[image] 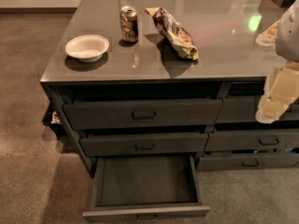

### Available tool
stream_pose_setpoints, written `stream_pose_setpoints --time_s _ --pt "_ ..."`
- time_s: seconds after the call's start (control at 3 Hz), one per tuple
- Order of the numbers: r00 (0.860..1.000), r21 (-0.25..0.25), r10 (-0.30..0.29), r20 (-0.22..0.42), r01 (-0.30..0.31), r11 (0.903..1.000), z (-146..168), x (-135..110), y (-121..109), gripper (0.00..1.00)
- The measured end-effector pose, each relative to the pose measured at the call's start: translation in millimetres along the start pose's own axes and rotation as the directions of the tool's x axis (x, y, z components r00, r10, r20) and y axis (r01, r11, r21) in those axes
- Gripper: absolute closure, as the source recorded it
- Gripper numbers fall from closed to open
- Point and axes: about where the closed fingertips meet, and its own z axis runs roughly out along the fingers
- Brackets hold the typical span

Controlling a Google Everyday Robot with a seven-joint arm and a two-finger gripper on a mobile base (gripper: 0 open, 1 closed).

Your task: Place brown chip bag into bottom drawer

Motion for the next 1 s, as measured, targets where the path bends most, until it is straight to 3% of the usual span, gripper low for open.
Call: stream_pose_setpoints --time_s 0.33,0.67,1.0 --pt "1.0 0.0 0.0 0.0 0.0 1.0 0 0 0 0.0" --pt "0.993 0.002 0.078 0.085 -0.079 0.9969 8 -6 -14 0.0" --pt "0.955 0.002 0.209 0.21 -0.214 0.9767 21 -24 -48 0.0"
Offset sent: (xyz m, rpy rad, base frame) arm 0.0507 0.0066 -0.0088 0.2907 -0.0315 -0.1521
